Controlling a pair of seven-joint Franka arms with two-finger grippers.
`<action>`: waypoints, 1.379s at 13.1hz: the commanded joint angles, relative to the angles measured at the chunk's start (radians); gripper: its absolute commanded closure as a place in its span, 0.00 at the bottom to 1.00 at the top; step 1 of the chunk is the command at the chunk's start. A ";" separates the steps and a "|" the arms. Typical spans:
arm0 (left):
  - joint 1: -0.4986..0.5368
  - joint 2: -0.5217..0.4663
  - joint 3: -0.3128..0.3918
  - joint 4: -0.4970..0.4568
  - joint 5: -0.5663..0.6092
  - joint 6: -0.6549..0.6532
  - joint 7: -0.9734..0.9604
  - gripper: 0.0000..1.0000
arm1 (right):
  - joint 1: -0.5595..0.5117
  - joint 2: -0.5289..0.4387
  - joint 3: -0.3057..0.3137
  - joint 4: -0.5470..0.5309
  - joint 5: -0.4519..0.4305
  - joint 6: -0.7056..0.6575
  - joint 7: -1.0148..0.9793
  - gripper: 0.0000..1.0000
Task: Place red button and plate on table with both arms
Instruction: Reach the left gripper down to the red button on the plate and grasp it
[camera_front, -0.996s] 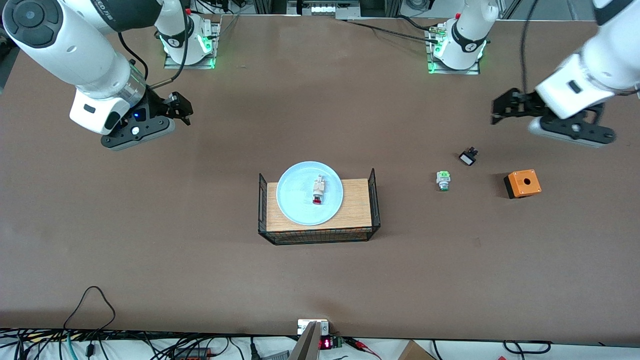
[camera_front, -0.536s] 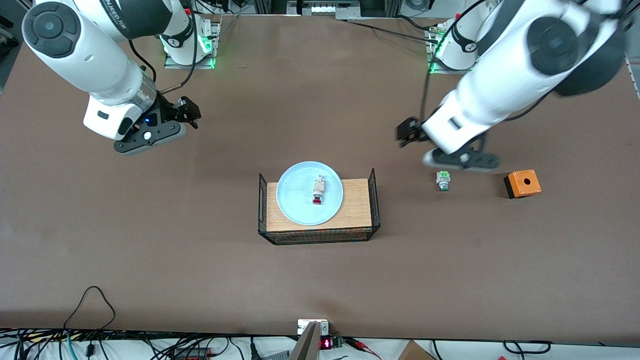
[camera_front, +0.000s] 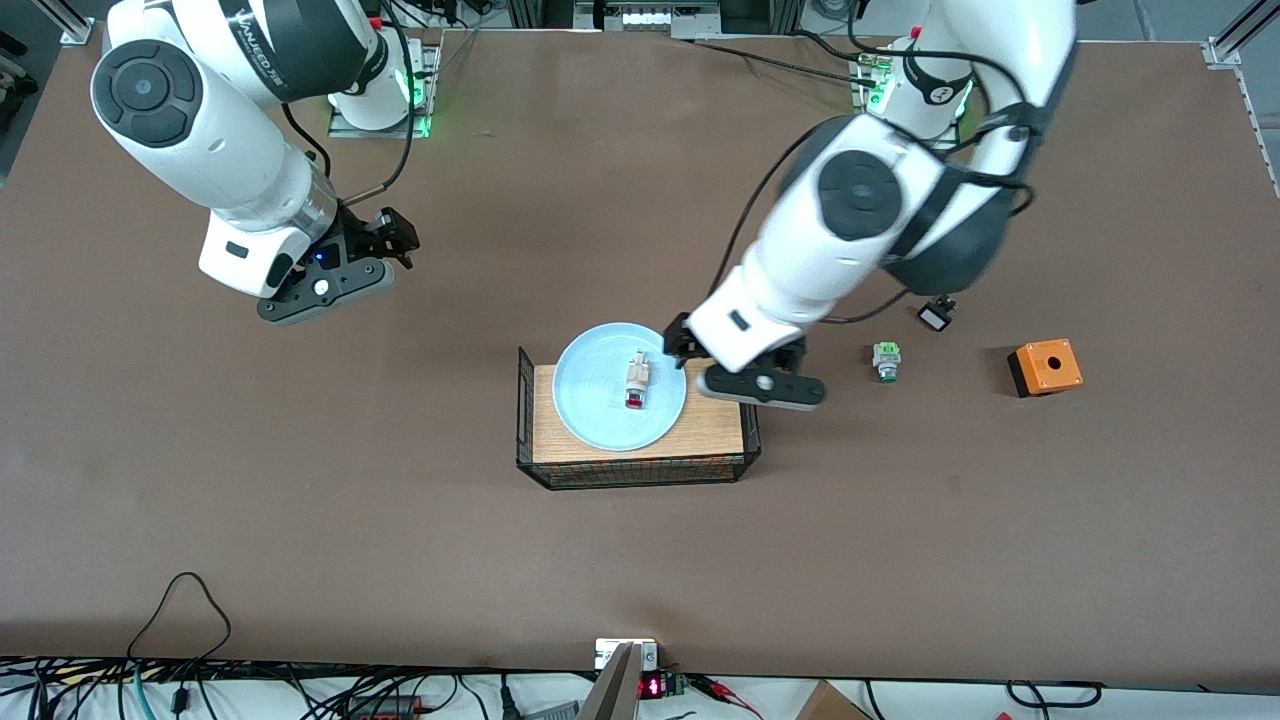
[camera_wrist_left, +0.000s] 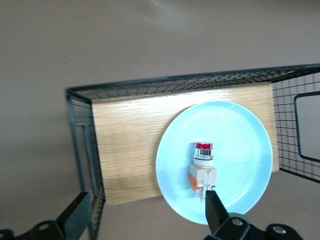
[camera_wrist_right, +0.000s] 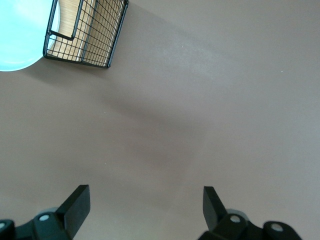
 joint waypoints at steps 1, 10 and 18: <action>-0.074 0.044 0.016 0.050 0.085 0.014 -0.108 0.00 | 0.010 0.003 -0.005 0.008 0.016 0.007 0.004 0.00; -0.176 0.148 0.021 0.053 0.258 0.156 -0.185 0.00 | 0.117 0.022 -0.005 0.019 0.000 0.034 0.069 0.00; -0.211 0.162 0.021 0.020 0.329 0.166 -0.182 0.35 | 0.150 0.019 -0.007 0.017 -0.016 0.062 0.070 0.00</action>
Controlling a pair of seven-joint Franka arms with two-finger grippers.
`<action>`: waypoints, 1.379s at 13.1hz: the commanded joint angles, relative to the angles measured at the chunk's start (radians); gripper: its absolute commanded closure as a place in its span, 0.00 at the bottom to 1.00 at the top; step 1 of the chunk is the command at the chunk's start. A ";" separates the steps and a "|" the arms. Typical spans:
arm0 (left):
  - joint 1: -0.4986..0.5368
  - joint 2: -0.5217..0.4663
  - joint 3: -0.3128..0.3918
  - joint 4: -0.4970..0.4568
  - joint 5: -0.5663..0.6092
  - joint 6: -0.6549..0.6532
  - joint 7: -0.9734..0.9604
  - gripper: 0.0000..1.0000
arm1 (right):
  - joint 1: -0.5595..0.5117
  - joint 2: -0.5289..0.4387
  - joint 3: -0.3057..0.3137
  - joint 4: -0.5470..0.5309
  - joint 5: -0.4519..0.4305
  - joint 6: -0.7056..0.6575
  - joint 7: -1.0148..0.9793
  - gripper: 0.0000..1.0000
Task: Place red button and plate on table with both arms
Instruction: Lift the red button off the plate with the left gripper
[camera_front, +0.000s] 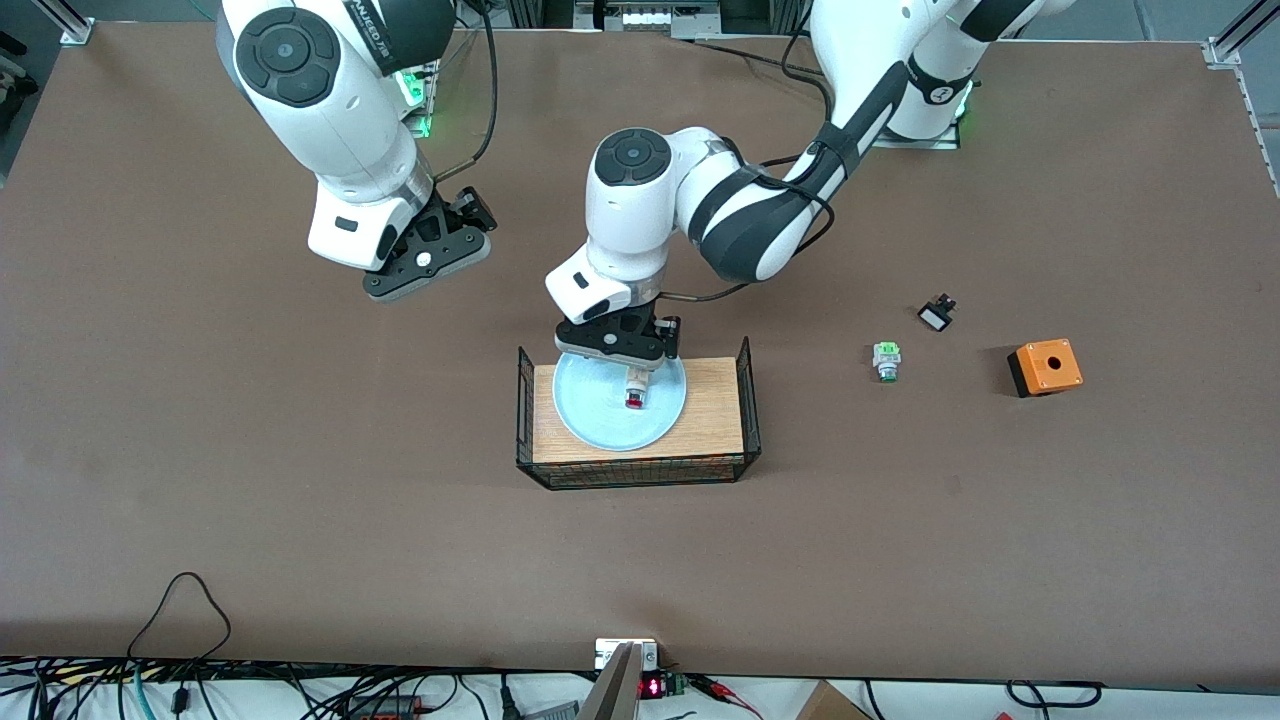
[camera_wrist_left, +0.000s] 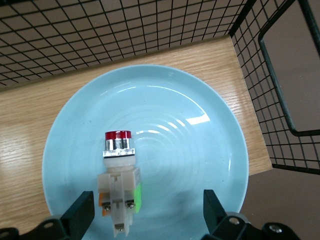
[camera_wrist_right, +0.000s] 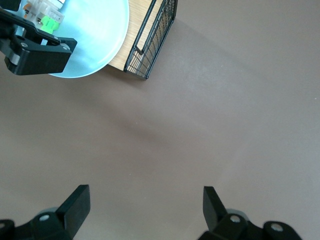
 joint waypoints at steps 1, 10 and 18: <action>-0.001 0.009 0.010 0.003 0.030 -0.011 -0.010 0.37 | 0.002 0.002 -0.001 0.011 -0.009 0.003 0.015 0.00; 0.039 -0.039 -0.002 0.020 -0.007 -0.140 -0.005 0.76 | 0.000 -0.004 -0.003 0.011 -0.005 0.011 0.015 0.00; 0.237 -0.252 -0.009 0.021 -0.340 -0.422 0.012 0.76 | 0.144 0.011 0.000 0.013 -0.075 0.045 -0.012 0.00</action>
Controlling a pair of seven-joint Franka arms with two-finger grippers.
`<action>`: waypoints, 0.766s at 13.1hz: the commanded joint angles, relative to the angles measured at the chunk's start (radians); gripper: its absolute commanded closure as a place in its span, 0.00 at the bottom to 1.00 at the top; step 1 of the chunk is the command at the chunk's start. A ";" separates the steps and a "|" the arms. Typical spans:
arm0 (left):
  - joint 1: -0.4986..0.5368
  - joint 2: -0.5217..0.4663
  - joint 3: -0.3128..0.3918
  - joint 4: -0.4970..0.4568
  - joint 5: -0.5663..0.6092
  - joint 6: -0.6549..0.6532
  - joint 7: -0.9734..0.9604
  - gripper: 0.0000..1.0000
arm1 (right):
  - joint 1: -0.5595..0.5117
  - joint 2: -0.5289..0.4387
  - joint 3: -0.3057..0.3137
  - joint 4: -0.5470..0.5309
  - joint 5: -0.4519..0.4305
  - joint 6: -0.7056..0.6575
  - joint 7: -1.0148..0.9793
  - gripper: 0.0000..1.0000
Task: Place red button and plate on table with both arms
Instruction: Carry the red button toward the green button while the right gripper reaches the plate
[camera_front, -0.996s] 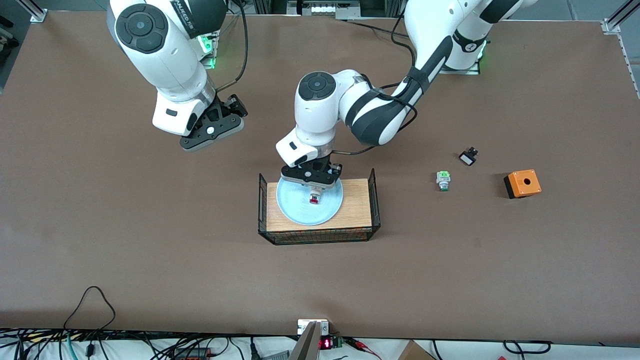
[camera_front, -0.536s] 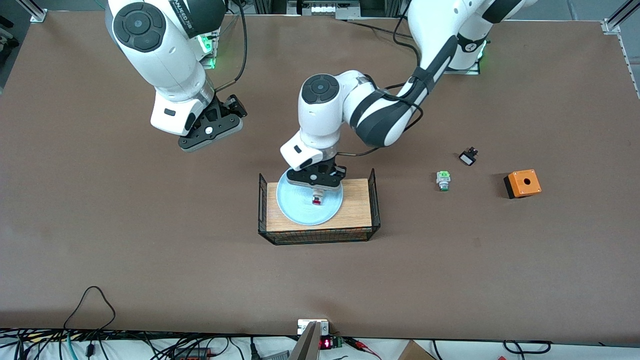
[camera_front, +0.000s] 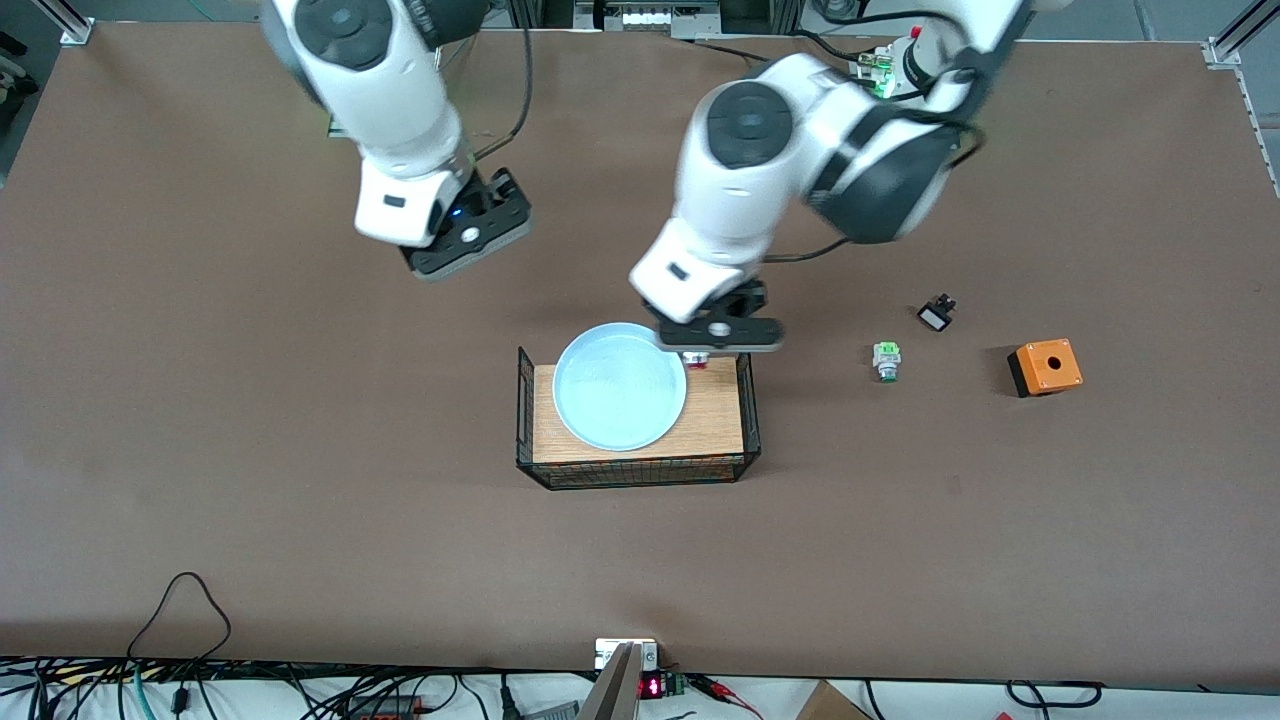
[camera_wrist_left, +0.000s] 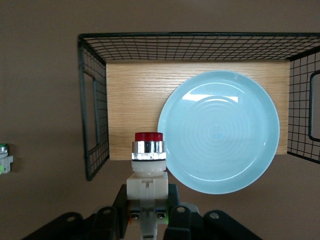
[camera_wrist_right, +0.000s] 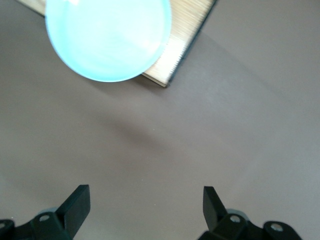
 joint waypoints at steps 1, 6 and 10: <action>0.101 -0.048 -0.015 -0.022 -0.060 -0.065 0.051 0.76 | 0.064 0.017 -0.005 0.009 -0.072 0.029 -0.025 0.00; 0.269 -0.042 -0.005 -0.047 -0.049 -0.149 0.374 0.75 | 0.167 0.115 -0.005 0.060 -0.198 0.126 -0.069 0.00; 0.418 0.012 -0.002 -0.119 -0.045 -0.188 0.600 0.75 | 0.218 0.233 -0.005 0.155 -0.265 0.164 -0.109 0.00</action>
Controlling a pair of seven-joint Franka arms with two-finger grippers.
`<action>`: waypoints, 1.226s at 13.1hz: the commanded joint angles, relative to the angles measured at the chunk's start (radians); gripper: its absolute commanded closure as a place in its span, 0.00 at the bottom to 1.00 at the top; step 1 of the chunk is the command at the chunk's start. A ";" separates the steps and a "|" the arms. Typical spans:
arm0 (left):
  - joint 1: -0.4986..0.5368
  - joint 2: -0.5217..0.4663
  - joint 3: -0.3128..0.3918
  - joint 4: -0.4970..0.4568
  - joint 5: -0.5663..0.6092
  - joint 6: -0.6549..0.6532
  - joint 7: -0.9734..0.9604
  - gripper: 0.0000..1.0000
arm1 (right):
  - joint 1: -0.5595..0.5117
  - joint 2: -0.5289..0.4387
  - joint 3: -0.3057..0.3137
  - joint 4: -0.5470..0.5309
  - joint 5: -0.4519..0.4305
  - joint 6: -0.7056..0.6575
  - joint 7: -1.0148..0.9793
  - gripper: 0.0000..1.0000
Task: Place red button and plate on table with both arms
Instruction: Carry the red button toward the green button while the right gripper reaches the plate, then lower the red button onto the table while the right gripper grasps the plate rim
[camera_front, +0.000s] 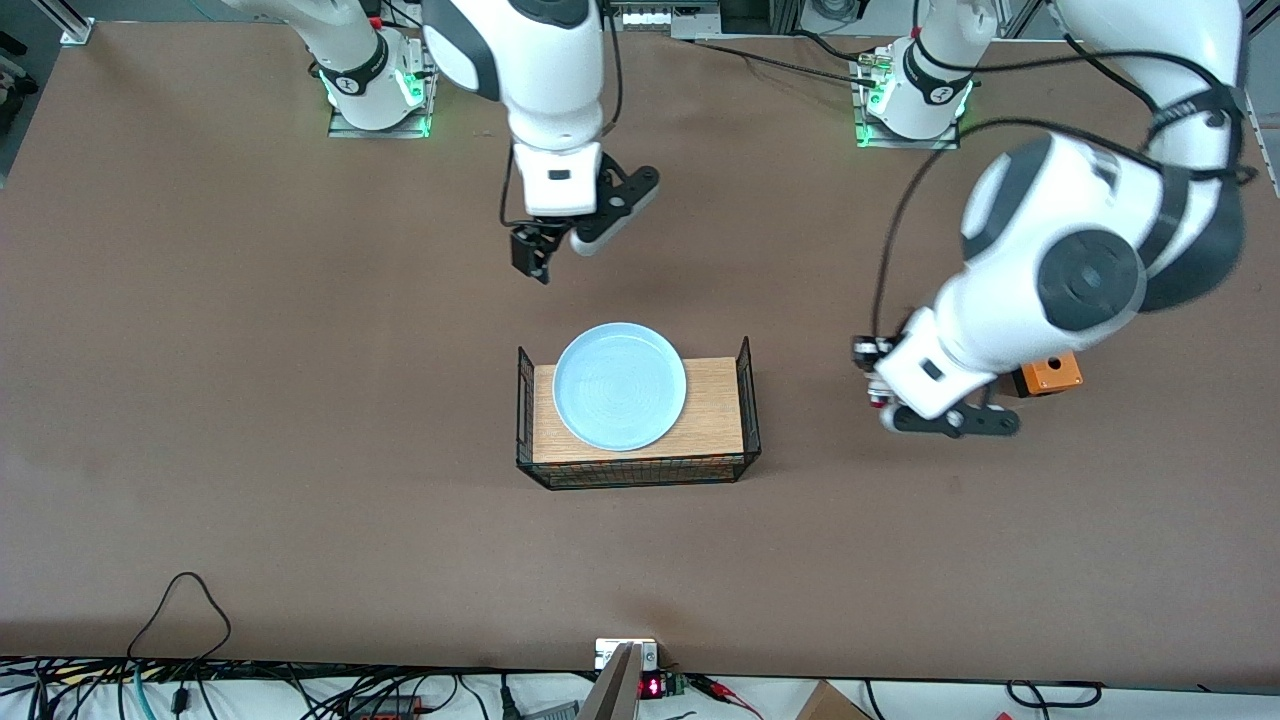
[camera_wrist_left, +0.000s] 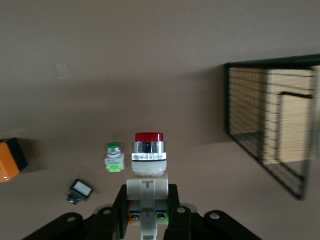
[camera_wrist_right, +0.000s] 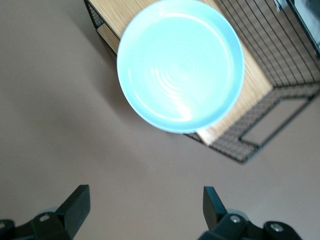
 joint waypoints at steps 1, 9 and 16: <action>0.089 0.037 -0.007 -0.080 -0.009 0.005 0.132 0.75 | 0.033 0.089 -0.009 0.071 -0.045 0.054 -0.028 0.00; 0.260 0.111 -0.006 -0.356 0.083 0.341 0.332 0.76 | 0.035 0.238 -0.009 0.066 -0.222 0.279 -0.078 0.00; 0.264 0.143 -0.004 -0.395 0.100 0.424 0.328 0.72 | 0.027 0.272 -0.010 0.066 -0.223 0.319 -0.086 0.12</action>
